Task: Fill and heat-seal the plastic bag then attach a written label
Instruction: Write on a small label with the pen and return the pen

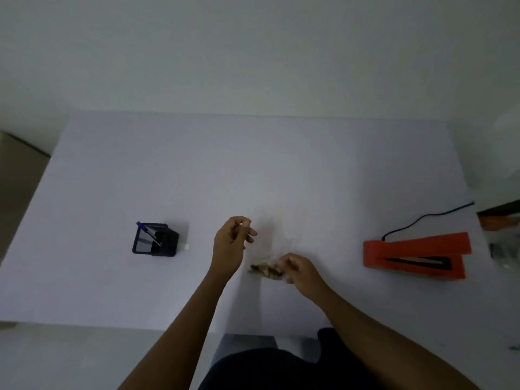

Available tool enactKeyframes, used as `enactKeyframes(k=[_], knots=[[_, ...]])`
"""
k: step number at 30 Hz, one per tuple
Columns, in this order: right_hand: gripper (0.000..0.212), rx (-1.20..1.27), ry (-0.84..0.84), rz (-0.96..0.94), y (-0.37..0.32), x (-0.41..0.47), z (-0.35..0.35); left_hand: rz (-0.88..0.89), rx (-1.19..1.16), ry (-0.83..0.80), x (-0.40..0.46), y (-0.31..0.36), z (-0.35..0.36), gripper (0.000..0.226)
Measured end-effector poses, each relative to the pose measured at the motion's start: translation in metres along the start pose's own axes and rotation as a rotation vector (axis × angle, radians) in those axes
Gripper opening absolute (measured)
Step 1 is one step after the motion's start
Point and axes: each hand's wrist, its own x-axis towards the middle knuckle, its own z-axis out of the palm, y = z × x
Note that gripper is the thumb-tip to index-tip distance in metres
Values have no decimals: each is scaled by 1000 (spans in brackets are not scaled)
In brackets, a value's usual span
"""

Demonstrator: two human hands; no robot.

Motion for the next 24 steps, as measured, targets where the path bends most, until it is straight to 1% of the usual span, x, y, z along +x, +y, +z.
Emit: enactKeyframes(k=[2,5,8,11,14,17,20,24], knots=[[20,9,55,42,-5,8,14,2,14,-50,22,-9,-17,15],[18,-51,123,31,-11,21,28,-3,55,-110,45,-26,-32,16],[17,-73,205,36,-17,33,35,-47,141,-181,58,-51,-35,20],[15,-86,284,17,-18,42,36,-123,261,-229,56,-77,-30,29],[10,-98,327,47,-14,48,35,-197,294,-262,46,-94,-22,35],[5,-45,357,132,-11,50,33,-213,360,-267,41,-104,-16,33],[11,-43,379,162,-8,49,29,-219,412,-230,37,-105,-9,32],[17,-89,408,192,-3,47,26,-258,526,-226,35,-103,0,41]])
